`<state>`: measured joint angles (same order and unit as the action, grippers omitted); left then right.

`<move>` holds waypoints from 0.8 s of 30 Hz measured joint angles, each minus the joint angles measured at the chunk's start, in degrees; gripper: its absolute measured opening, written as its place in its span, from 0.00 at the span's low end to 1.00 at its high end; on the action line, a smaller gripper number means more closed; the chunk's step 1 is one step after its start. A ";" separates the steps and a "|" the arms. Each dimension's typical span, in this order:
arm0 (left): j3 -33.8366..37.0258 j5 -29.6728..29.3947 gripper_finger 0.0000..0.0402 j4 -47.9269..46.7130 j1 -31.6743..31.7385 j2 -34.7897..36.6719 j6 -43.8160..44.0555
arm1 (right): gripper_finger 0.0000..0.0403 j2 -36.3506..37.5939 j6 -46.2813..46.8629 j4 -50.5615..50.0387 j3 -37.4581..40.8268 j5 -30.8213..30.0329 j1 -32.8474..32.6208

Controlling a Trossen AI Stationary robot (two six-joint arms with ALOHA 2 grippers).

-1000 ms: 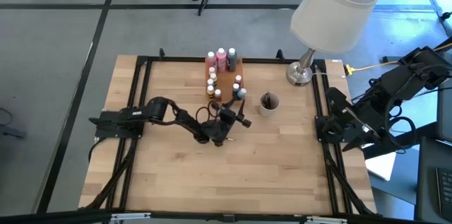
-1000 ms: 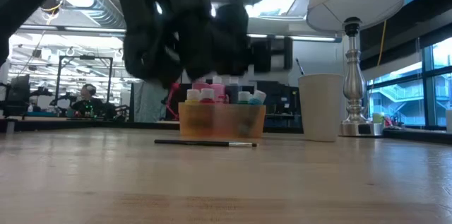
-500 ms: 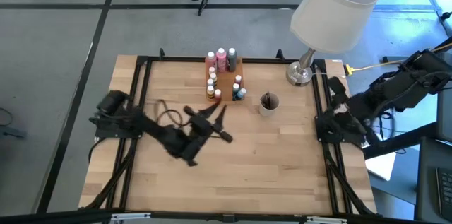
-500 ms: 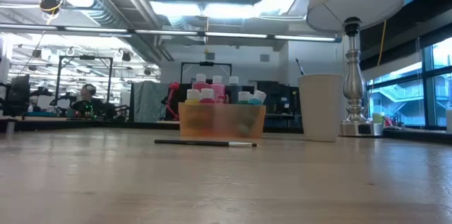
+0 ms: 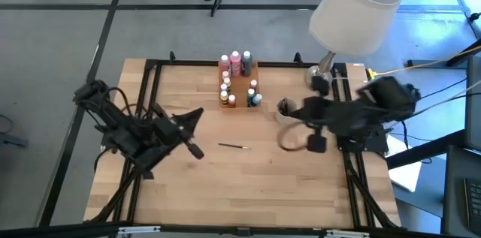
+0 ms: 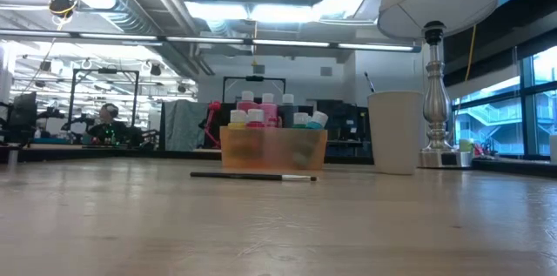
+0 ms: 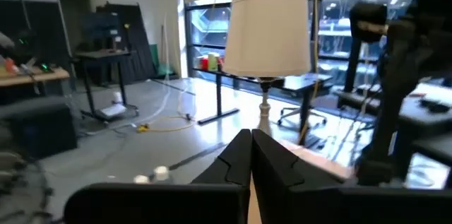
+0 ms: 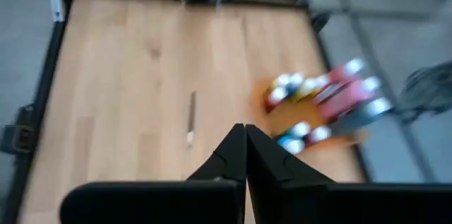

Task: Pick & Place Paint Supplies
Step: Put the black paint brush into the light brown cup

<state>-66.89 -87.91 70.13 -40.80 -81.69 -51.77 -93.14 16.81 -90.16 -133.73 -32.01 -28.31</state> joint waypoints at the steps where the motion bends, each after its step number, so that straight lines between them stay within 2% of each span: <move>1: 0.04 -0.17 0.01 -1.93 0.02 0.92 -0.02 | 0.01 -0.91 0.74 -0.01 0.02 2.44 1.63; 4: 0.08 -0.66 0.00 -9.25 0.75 3.27 -0.02 | 0.01 -2.71 0.05 0.02 0.52 12.41 6.50; 8: 1.75 -1.16 0.01 -16.59 2.96 5.78 1.58 | 0.00 -3.74 -4.67 0.18 1.06 15.11 13.00; 13: 6.31 -2.24 0.00 -16.43 5.52 8.73 7.32 | 0.00 -2.70 -13.04 0.15 2.40 18.10 25.00; 16: 7.53 -2.24 0.00 -16.31 6.37 10.15 11.51 | 0.00 -2.13 -18.47 0.11 3.29 26.53 34.81; 19: 7.54 -2.19 0.00 -16.35 7.25 10.16 10.91 | 0.00 -2.62 -23.19 0.20 5.02 35.76 43.68; 21: 7.54 -2.21 0.00 -16.33 7.99 10.19 8.73 | 0.00 -3.63 -26.14 0.67 6.86 40.56 47.81; 24: 7.54 -2.19 0.00 -16.37 9.09 10.19 6.32 | 0.00 -5.38 -29.27 1.36 10.81 44.09 51.32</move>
<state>-59.35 -90.11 53.76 -31.70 -71.50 -45.45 -98.51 -12.47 -88.80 -122.92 12.09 23.01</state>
